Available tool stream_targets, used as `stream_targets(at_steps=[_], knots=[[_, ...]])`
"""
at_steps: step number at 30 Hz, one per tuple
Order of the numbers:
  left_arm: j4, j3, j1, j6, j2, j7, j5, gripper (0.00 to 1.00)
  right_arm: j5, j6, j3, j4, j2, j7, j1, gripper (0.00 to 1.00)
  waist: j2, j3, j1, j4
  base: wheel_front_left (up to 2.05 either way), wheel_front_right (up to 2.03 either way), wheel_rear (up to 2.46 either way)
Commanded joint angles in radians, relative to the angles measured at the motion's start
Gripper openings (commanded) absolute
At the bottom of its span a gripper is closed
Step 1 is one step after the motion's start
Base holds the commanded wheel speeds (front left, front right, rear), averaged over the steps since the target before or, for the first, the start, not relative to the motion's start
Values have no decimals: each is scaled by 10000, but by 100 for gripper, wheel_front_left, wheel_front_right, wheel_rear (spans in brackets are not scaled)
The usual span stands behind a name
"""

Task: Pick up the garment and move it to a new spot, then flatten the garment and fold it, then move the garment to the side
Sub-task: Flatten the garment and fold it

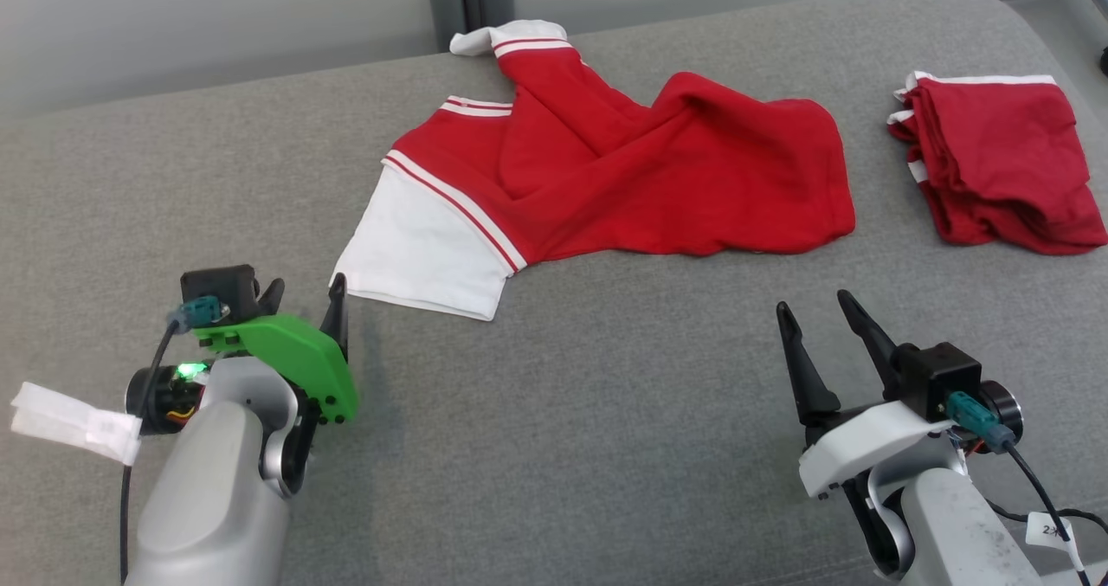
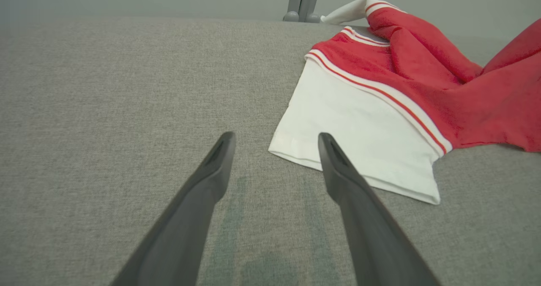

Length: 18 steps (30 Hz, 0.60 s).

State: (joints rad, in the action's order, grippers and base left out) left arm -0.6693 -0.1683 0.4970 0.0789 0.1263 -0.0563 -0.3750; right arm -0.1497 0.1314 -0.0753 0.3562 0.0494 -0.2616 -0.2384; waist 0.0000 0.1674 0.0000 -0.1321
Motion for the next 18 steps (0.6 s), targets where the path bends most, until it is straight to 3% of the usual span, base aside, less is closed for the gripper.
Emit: stream_targets(at_steps=[1, 9, 18], knots=[[-211, -5, 280, -33, 122, -162, -82, 100, -28, -16, -2, 23, 26, -46, -102, 100, 0, 365, 0, -387, 0, 0, 0], [-1223, 13, 881, -65, 53, -519, -301, 100, -96, -16, 3, 70, 27, -46, -203, 100, 0, 600, 0, -773, 0, 0, 0], [-2433, 94, 1404, -360, 109, -226, -350, 100, -87, -16, 38, 56, 25, -46, -196, 100, 0, 698, 0, -998, 0, 0, 0]])
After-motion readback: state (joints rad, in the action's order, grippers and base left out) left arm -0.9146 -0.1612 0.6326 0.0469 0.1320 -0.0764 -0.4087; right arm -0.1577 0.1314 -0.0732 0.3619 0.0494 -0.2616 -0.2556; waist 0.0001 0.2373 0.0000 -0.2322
